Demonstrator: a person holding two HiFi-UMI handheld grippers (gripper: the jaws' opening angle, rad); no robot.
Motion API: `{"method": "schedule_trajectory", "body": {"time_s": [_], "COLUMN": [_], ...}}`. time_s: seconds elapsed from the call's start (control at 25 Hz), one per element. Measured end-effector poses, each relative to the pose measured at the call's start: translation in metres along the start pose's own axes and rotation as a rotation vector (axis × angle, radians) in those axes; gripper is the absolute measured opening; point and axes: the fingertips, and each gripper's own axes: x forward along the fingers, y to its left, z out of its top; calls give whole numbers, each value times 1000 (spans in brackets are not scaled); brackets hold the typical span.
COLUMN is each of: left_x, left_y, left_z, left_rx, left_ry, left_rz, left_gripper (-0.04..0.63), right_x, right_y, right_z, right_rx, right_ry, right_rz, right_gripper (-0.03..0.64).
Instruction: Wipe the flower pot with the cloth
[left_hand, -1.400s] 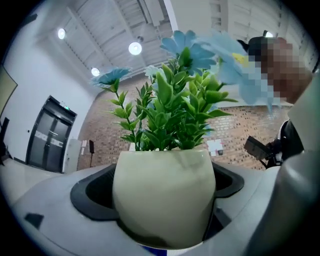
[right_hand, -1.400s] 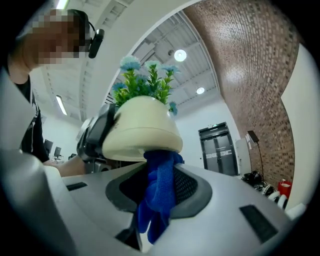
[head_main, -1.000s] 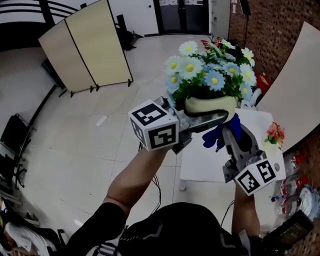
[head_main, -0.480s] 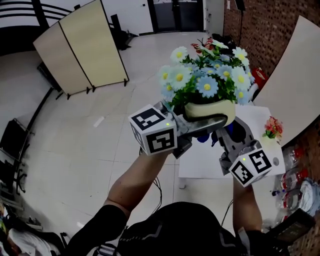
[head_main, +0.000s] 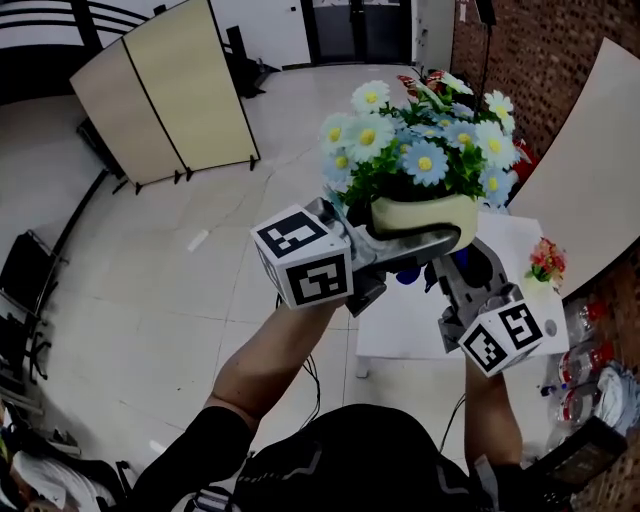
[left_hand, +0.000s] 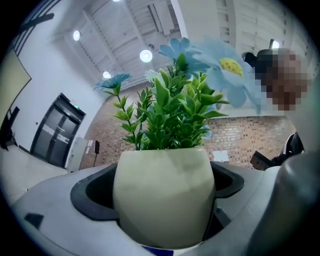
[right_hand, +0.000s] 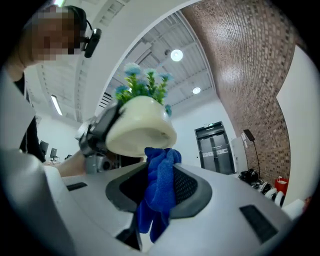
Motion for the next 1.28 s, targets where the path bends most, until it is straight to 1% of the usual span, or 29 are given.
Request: {"method": "schedule_trajectory", "body": {"time_s": [0.16,0.28,0.44,0.52,0.64,0.8,1.04,1.16,1.28], "left_x": [8,9,9,11,12,11,6,6,10], "left_y": [14,18,10,6,4,2,6,12,21], "left_z": [-8,-16,-15,-14,-14,-13,-13,-11,-15], "left_rx": [-18,-33,-50,-54,-62,-56,-60,-56,-57], "left_ry": [-16,-18,-8,-7,-13,-13,-31,-50,-62], "left_rz": [41,53,9,-10,-12,8,42,73,107], "left_gripper": [568,568,568,568,568,568,568,568,568], "right_x": [-33,-33,-14,-3,10,18,17,-2,-27], "right_y": [25,40,46,40,27,19,15,19,35], "right_z": [5,3,3,2,-1,-3,-11,-11,-8], "right_rx": [-31,-67,-77,-75,-64,-45,-59,-51,-64], "right_ry": [-18,-17,-5,2,8,1,15,8,-26], "right_rz": [44,66,62,51,41,47,53,61,113], "right_gripper": [101,101,101,101,101,101,101,101,101]}}
